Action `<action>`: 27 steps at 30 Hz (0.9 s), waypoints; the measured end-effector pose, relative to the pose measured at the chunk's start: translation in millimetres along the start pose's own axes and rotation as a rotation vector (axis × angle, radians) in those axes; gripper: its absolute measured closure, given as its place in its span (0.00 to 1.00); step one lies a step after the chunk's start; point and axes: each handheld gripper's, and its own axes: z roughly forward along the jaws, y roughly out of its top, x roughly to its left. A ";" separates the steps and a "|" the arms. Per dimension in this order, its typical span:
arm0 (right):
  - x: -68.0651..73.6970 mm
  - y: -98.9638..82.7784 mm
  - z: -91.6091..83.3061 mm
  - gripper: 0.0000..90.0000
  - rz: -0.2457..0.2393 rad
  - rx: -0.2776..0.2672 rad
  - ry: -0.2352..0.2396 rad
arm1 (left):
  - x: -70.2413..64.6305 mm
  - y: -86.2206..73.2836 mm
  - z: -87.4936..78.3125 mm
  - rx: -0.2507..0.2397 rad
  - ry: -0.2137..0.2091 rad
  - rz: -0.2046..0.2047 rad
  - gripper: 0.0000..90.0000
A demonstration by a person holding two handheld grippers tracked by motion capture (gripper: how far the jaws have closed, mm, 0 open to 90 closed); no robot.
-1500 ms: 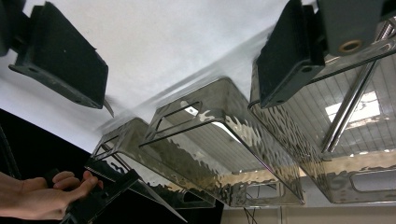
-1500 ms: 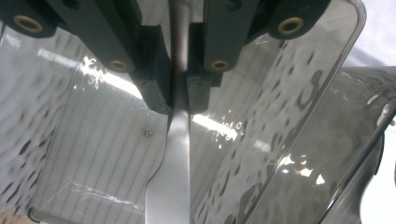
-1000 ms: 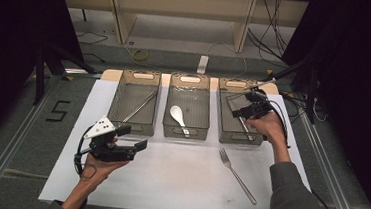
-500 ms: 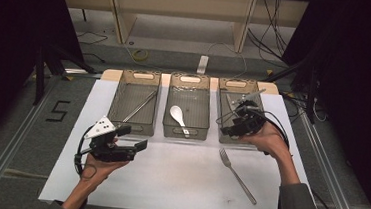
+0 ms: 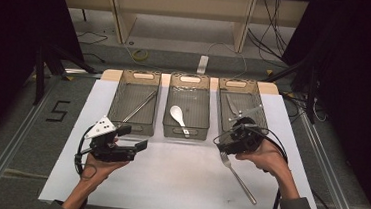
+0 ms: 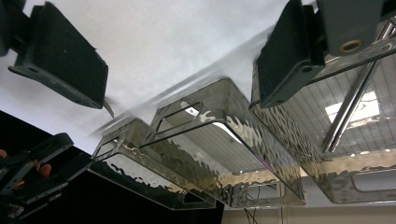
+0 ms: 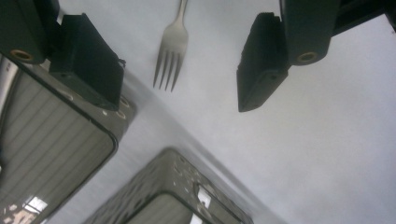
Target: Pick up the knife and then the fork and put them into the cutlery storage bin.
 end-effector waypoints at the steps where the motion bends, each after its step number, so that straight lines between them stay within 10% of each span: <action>1: -0.6 -1.6 0.4 0.37 0.005 0.005 0.002 | -0.2 0.0 0.1 0.000 -0.002 0.002 0.18; 27: -2.1 -48.0 17.0 0.46 0.018 0.222 -0.032 | -0.5 0.5 -0.6 -0.002 -0.002 0.004 0.18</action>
